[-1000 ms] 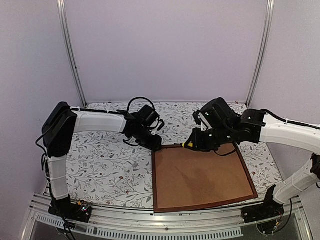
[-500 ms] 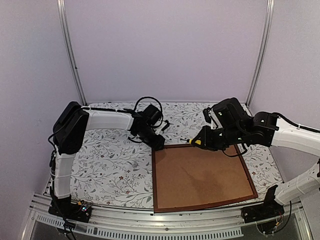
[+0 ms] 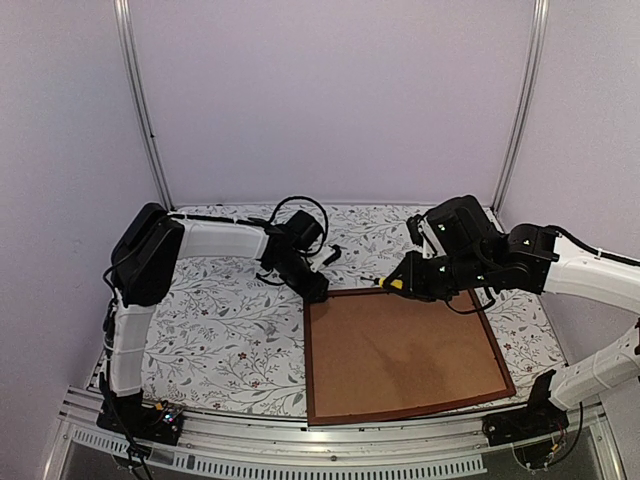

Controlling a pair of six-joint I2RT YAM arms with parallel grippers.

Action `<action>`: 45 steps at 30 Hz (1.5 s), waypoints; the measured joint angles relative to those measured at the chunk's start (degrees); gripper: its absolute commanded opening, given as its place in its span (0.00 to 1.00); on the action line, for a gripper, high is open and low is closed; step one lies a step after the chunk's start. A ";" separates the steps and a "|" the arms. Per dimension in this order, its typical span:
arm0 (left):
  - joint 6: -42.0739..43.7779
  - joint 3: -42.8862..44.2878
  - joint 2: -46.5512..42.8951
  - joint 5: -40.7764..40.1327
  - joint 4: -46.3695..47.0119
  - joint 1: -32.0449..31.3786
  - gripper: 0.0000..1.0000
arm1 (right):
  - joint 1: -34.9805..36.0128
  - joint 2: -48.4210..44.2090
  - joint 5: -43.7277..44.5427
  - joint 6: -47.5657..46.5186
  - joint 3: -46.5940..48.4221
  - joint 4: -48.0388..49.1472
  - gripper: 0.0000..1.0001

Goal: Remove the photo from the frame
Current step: Rotate the photo frame at the center of the board.

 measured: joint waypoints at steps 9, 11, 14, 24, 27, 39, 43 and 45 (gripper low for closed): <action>0.83 -1.79 -0.48 0.59 2.38 0.76 0.34 | -0.09 0.20 -0.02 -0.02 0.00 0.70 0.00; 1.03 -2.25 -0.74 0.74 2.71 0.79 0.32 | -0.20 0.48 -0.02 -0.02 0.00 0.94 0.00; 0.22 -3.08 -1.14 1.18 3.08 0.72 0.30 | -0.39 1.05 -0.02 -0.02 0.00 1.11 0.00; -8.20 -8.02 -4.17 -1.99 5.05 0.92 0.19 | -0.79 2.03 -0.09 -0.07 0.00 1.84 0.00; -12.46 -10.82 -5.92 -3.19 5.75 1.31 0.17 | -0.94 2.03 -0.11 -0.11 0.00 2.21 0.00; -31.54 -28.26 -17.46 -6.47 11.82 -2.43 0.13 | -2.62 5.77 -2.84 -2.47 0.00 3.80 0.00; -38.03 -31.30 -19.67 -7.69 12.72 -7.50 0.17 | -2.67 6.69 -4.11 -3.15 0.00 4.61 0.00; -41.05 -32.24 -20.41 -7.98 12.96 -10.21 0.21 | -2.73 7.06 -4.68 -3.41 -0.11 5.01 0.00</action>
